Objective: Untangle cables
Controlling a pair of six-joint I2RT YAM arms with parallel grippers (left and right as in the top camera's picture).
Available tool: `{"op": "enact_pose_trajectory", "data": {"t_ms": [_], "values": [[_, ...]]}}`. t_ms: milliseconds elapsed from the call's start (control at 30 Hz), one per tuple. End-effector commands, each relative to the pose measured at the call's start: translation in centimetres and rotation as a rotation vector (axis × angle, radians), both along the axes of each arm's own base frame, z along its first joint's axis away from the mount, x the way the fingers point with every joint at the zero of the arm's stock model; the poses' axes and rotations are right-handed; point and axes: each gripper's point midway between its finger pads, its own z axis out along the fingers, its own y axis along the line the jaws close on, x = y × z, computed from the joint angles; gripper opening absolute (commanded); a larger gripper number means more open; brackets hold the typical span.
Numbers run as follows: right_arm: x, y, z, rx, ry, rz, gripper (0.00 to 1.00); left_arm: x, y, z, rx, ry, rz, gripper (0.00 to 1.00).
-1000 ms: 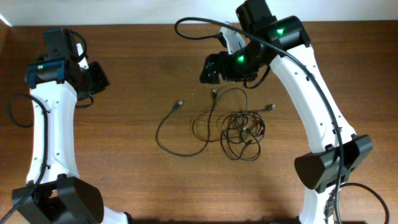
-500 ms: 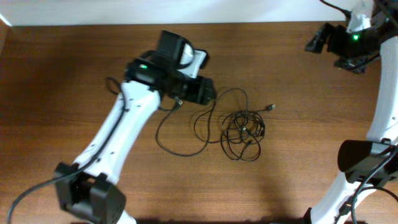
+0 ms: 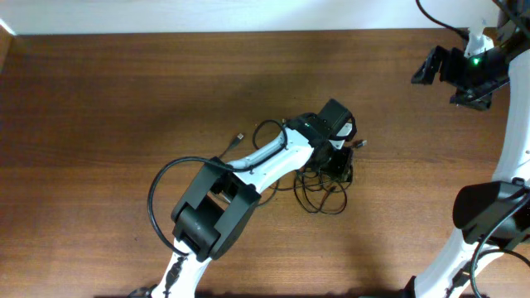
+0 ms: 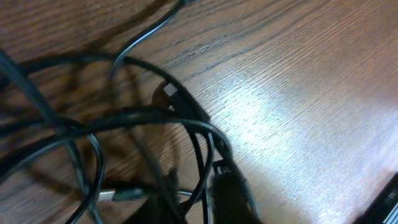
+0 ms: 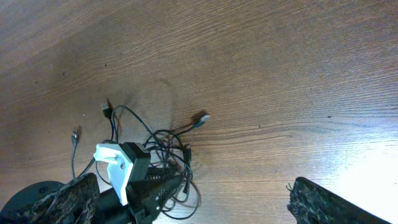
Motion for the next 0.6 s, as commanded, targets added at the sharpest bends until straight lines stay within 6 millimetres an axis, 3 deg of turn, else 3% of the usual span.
{"op": "enact_pose_trajectory", "data": {"t_ms": [0,100,200,267,333,467,567], "values": [[-0.3,0.3,0.8,-0.015,-0.024,0.018,0.99,0.9,1.9,0.1,0.077,-0.018,0.044,0.00],[-0.2,2.4,1.0,0.039,-0.032,0.060,0.99,3.5,5.3,4.5,0.127,-0.106,0.116,0.00],[-0.1,6.5,1.2,0.053,-0.045,0.179,0.99,5.4,9.5,14.2,0.051,-0.218,0.190,0.00],[0.1,9.8,1.3,0.052,-0.064,0.259,0.99,5.4,12.6,19.2,0.014,-0.275,0.249,0.00],[0.1,14.6,1.9,0.097,-0.105,0.368,0.99,4.8,16.3,23.5,-0.016,-0.330,0.320,0.00],[-0.3,22.2,3.8,0.227,-0.211,0.543,0.99,3.8,19.9,26.6,-0.029,-0.367,0.391,0.00],[-1.7,26.9,4.4,0.261,-0.243,0.654,1.00,4.3,22.1,26.4,-0.008,-0.351,0.446,0.00]]}}
